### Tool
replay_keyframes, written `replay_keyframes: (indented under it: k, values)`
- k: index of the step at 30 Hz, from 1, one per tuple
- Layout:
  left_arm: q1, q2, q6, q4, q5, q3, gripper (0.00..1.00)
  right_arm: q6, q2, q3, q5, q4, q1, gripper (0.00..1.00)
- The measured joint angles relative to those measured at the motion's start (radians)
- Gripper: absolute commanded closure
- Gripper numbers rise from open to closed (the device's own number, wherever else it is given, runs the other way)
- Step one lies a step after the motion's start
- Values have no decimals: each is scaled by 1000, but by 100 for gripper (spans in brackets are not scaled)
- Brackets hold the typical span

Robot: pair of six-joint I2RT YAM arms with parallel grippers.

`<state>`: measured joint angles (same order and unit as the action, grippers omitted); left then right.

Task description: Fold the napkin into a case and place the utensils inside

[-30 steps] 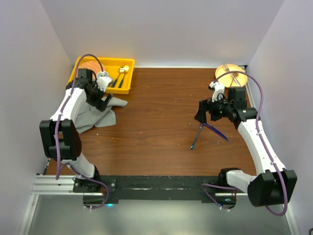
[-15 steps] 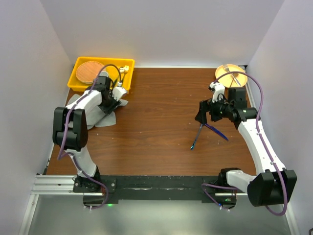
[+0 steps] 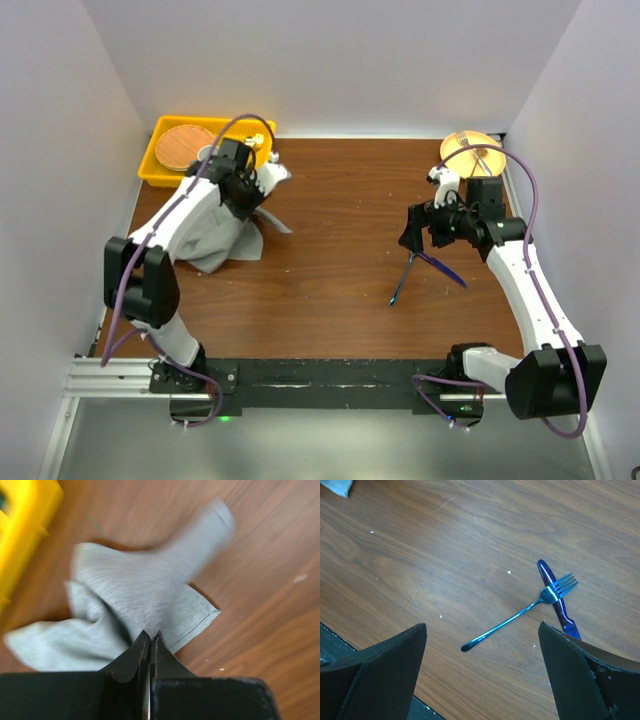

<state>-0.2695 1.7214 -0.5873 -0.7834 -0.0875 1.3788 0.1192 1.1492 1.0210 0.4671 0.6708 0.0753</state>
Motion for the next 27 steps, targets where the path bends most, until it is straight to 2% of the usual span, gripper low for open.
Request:
replay_keyframes:
  k: [5,9,16,22,27]
  values:
    - [-14,-124,58,-72,-198,161,100,4,35,38,1,11,-4,2]
    - [-30,-235,60,-126,-334,179,100,9,75,75,20,30,-4,2]
    - [-23,-373,26,-200,-467,-36,100,34,139,113,94,85,-4,2]
    - [189,-373,28,-201,-507,-71,100,57,158,113,153,107,-4,2]
    - [234,-354,26,-144,-451,-166,100,77,209,113,180,124,14,6]
